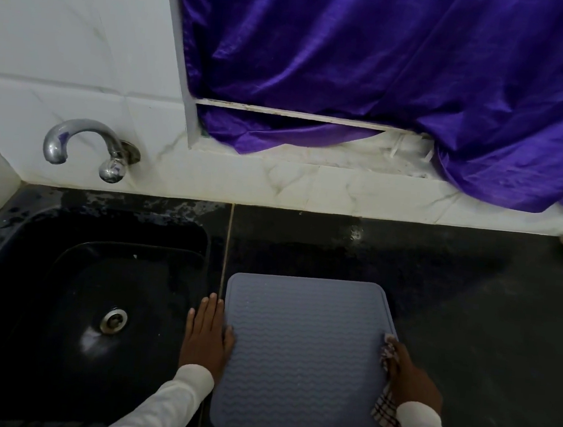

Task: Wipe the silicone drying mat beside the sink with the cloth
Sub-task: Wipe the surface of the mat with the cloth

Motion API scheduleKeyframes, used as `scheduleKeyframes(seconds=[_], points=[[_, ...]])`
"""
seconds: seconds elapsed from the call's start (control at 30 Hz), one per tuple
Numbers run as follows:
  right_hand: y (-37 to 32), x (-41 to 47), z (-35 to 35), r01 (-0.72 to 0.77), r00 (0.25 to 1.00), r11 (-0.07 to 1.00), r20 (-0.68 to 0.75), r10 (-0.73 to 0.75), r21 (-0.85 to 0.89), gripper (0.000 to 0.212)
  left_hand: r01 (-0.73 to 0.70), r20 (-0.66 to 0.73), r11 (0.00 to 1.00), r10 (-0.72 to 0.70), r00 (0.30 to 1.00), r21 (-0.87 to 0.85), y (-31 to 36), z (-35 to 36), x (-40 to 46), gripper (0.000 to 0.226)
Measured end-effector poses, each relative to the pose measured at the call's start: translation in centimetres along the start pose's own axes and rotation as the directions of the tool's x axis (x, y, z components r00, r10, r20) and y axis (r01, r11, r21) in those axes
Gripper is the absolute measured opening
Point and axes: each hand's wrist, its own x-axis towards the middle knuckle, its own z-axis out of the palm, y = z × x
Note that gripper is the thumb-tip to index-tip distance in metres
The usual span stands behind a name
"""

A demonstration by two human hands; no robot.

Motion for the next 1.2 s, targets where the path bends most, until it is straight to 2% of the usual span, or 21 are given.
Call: scheduleKeyframes(seconds=[0.23, 0.47, 0.63, 0.73, 0.83, 0.93, 1.0, 1.07, 1.13, 1.2], points=[[-0.1, -0.4, 0.2, 0.015, 0.999, 1.000, -0.040, -0.014, 0.014, 0.051, 0.006, -0.015, 1.000, -0.007, 1.000, -0.017, 0.2, 0.2, 0.0, 0.070], [-1.3, -1.3, 0.0, 0.030, 0.998, 0.998, -0.056, -0.027, 0.052, 0.049, -0.001, 0.016, 1.000, 0.001, 1.000, -0.001, 0.2, -0.1, -0.1, 0.073], [-5.3, -4.7, 1.3, 0.177, 0.983, 0.929, -0.006, -0.185, 0.324, 0.039, 0.002, 0.031, 1.000, -0.002, 1.000, -0.003, 0.2, -0.3, -0.2, 0.070], [-9.2, -8.3, 2.9, 0.295, 0.945, 0.866, 0.008, -0.326, 0.405, 0.037, -0.002, 0.039, 1.000, 0.003, 0.999, -0.002, 0.2, -0.4, -0.2, 0.067], [-13.4, -12.0, 6.3, 0.477, 0.861, 0.827, 0.030, -0.507, 0.297, 0.039, -0.019, 0.038, 1.000, 0.019, 0.999, -0.012, 0.0, -0.3, -0.2, 0.064], [-16.4, -14.2, 10.6, 0.553, 0.814, 0.825, 0.136, -0.565, 0.117, 0.050, -0.032, 0.015, 0.999, 0.032, 0.999, -0.020, 0.0, -0.4, -0.2, 0.064], [-17.2, -14.7, 12.2, 0.598, 0.802, 0.793, 0.083, -0.592, -0.116, 0.058, -0.033, 0.012, 0.999, 0.033, 0.999, -0.028, 0.0, -0.4, -0.2, 0.064], [-17.0, -14.8, 12.8, 0.605, 0.782, 0.751, 0.019, -0.623, -0.264, 0.056, -0.035, 0.011, 0.999, 0.036, 0.999, -0.029, 0.0, -0.4, -0.2, 0.064], [-16.5, -14.4, 13.5, 0.619, 0.743, 0.716, -0.054, -0.667, -0.323, 0.061, -0.039, 0.002, 0.999, 0.039, 0.999, -0.023, -0.1, -0.4, -0.2, 0.064], [-15.9, -14.0, 13.7, 0.612, 0.750, 0.727, -0.062, -0.658, -0.311, 0.063, -0.042, 0.002, 0.999, 0.043, 0.999, -0.031, -0.1, -0.4, -0.2, 0.065]])
